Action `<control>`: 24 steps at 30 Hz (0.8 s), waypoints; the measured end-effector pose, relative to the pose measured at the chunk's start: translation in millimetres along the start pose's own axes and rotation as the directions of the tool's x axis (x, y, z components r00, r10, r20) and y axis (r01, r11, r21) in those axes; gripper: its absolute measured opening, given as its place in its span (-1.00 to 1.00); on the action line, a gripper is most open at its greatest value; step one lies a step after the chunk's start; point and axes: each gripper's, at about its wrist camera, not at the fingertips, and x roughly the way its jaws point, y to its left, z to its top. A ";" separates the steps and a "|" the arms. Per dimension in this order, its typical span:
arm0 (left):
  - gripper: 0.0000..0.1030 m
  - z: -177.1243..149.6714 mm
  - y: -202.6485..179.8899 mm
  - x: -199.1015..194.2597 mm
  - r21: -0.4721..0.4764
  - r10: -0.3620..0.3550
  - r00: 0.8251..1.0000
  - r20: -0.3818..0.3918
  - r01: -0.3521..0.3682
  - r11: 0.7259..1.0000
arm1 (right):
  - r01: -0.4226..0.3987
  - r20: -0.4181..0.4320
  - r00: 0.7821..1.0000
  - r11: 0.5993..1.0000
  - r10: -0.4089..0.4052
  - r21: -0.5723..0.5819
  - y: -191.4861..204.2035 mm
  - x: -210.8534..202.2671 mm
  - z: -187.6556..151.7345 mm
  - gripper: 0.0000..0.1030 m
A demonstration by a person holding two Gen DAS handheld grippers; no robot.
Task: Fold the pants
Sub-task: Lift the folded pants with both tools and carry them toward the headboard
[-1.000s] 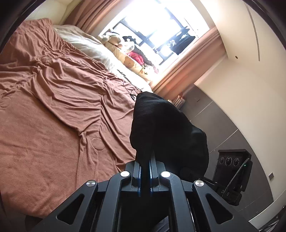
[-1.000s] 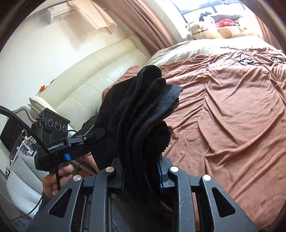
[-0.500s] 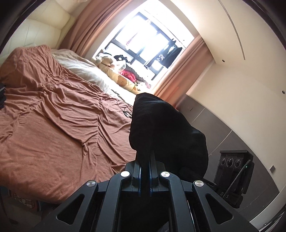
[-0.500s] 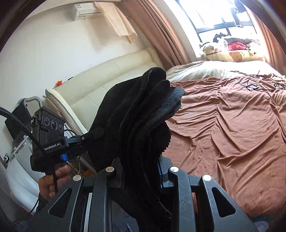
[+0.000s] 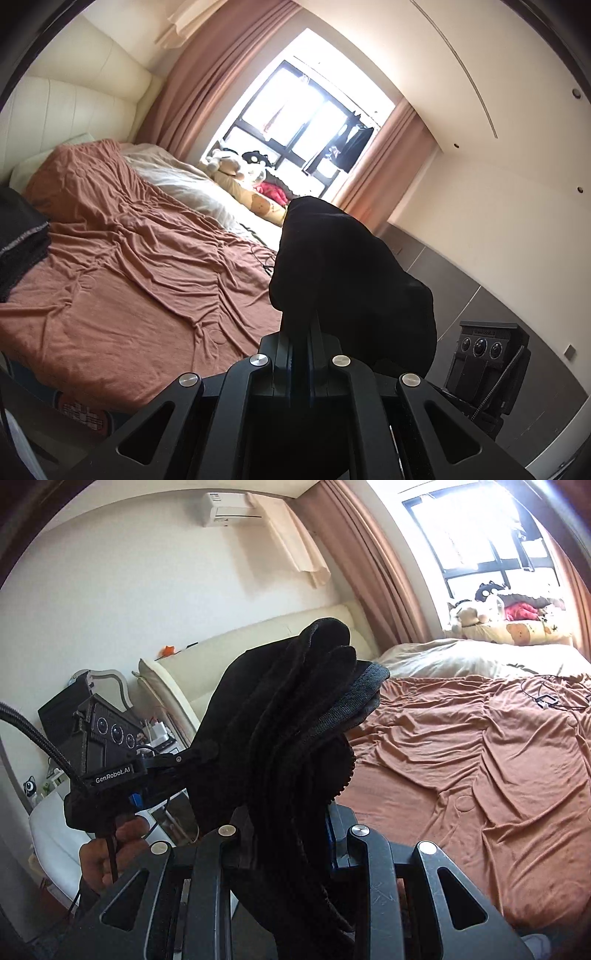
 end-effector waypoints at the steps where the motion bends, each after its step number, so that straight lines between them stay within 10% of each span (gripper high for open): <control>1: -0.90 2.8 0.7 -6.7 -0.006 0.006 1.000 0.006 -0.006 1.000 | -0.003 0.000 1.000 1.000 0.003 -0.007 3.7 1.3 -0.1 -0.56; 24: -0.90 39.7 63.9 -156.7 -0.035 0.197 0.968 0.156 -0.193 0.980 | -0.199 -0.073 0.979 0.974 0.192 -0.103 31.2 93.7 14.5 -0.56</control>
